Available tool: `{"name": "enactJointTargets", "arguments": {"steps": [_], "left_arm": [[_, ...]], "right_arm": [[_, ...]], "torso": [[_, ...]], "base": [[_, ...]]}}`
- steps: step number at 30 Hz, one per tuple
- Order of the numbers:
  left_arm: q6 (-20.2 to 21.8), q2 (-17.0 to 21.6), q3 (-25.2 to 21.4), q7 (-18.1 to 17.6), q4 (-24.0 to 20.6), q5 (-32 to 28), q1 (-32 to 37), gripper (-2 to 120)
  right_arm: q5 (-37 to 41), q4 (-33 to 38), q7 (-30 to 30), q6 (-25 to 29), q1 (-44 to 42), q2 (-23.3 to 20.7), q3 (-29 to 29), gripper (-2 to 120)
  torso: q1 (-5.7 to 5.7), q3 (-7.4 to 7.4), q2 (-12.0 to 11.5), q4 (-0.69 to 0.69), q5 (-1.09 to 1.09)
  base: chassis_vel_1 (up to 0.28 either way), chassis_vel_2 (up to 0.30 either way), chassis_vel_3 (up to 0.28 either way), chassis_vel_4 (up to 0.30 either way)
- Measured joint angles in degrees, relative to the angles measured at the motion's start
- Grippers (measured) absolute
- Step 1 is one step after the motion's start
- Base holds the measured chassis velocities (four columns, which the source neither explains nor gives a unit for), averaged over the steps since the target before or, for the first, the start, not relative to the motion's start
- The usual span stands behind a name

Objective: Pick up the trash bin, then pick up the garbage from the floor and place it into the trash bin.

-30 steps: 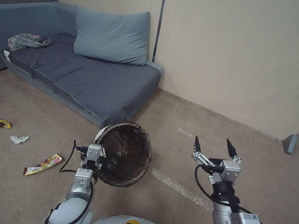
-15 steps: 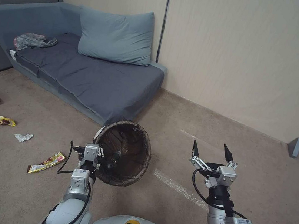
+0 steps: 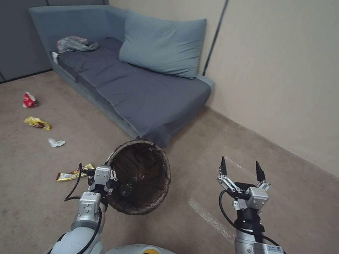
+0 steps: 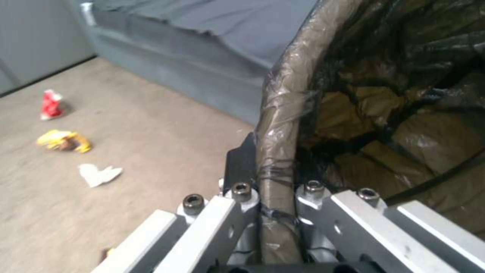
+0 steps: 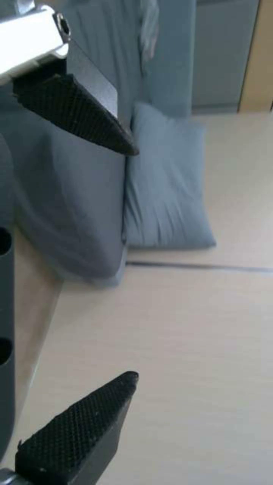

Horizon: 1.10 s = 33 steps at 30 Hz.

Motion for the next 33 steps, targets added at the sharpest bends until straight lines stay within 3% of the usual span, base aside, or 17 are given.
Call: {"name": "enactJointTargets", "arguments": {"steps": [33], "left_arm": [[0.3,-0.6,0.0,-0.2,-0.5,0.5,0.8,0]], "right_arm": [[0.9,0.0,-0.1,-0.9,2.2,-1.3,-0.2,100]], "torso": [[0.00,0.00,0.0,0.00,0.00]], "base": [[0.123,0.125,0.118,0.123]]}}
